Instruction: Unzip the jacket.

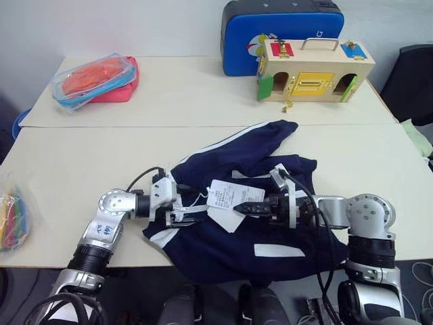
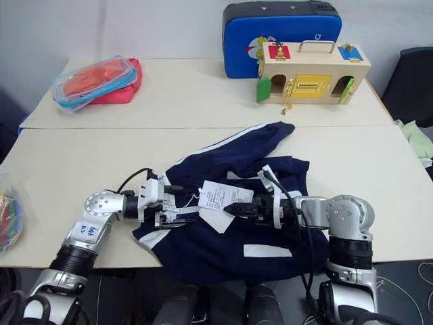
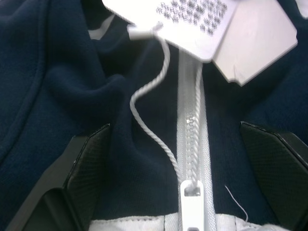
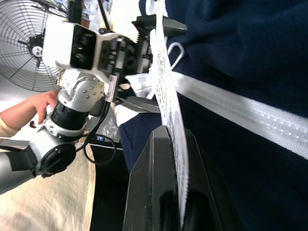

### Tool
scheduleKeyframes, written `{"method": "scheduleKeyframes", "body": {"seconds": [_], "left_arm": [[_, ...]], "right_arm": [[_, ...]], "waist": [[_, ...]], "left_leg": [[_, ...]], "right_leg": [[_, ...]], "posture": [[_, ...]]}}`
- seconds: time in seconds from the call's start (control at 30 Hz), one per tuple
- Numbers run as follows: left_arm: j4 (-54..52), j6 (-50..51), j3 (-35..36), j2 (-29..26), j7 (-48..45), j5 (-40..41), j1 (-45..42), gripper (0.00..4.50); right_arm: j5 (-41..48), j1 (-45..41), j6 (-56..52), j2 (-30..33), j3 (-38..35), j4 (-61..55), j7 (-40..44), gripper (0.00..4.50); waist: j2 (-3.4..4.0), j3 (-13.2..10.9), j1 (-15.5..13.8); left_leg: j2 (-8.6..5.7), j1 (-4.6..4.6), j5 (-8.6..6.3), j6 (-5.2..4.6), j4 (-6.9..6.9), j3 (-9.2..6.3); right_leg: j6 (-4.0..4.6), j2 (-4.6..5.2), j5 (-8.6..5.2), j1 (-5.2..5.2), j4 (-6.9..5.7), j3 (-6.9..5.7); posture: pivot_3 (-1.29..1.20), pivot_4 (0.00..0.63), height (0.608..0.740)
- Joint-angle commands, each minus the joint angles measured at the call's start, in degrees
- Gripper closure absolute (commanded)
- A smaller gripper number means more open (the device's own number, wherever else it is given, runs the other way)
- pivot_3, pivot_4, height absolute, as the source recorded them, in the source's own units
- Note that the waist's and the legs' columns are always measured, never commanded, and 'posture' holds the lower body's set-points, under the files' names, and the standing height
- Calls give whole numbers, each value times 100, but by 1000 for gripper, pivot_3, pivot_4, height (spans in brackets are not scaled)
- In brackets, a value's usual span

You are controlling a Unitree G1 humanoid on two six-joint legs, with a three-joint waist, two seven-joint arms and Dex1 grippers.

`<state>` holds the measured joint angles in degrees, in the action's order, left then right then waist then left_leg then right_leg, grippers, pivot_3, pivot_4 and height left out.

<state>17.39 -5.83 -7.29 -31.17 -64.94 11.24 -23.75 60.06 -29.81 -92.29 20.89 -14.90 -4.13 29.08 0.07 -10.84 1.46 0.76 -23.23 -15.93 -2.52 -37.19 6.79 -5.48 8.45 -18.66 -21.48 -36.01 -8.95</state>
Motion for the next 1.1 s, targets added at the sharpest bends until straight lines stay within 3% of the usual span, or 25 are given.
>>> {"method": "scheduleKeyframes", "body": {"seconds": [0.03, 0.33, 0.63, 1.1], "left_arm": [[348, 167, -89, -224, 82, -338, 239, 0], [254, 530, 27, -406, 132, -182, 660, 0], [-42, 589, 108, -437, 225, -58, 1012, 0], [-143, 622, 205, -533, 283, 1, 1334, 0]], "right_arm": [[258, -3, -21, 450, -240, -205, 157, 4477], [10, -69, 272, 1476, -365, 127, 521, 4477], [-233, -35, 633, 1897, -363, 421, 750, 4477], [-1535, -50, 2446, 3590, -520, 2360, 1793, 4477]], "waist": [[2, 3, 3], [36, 31, 36], [50, 41, 69], [67, 51, 48]], "left_leg": [[0, 2, 0, 0, 0, 0], [12, 17, 2, 5, 9, 5], [15, 23, 1, 7, 15, 12], [16, 45, -2, 7, 22, 37]], "right_leg": [[0, 2, 0, 0, -1, 1], [1, 0, 0, 1, 1, 7], [1, -1, -1, 1, 3, 16], [2, -1, -1, 3, 15, 38]], "posture": [[0, 150, 740], [0, 150, 740], [0, 150, 740], [0, 150, 740]]}}
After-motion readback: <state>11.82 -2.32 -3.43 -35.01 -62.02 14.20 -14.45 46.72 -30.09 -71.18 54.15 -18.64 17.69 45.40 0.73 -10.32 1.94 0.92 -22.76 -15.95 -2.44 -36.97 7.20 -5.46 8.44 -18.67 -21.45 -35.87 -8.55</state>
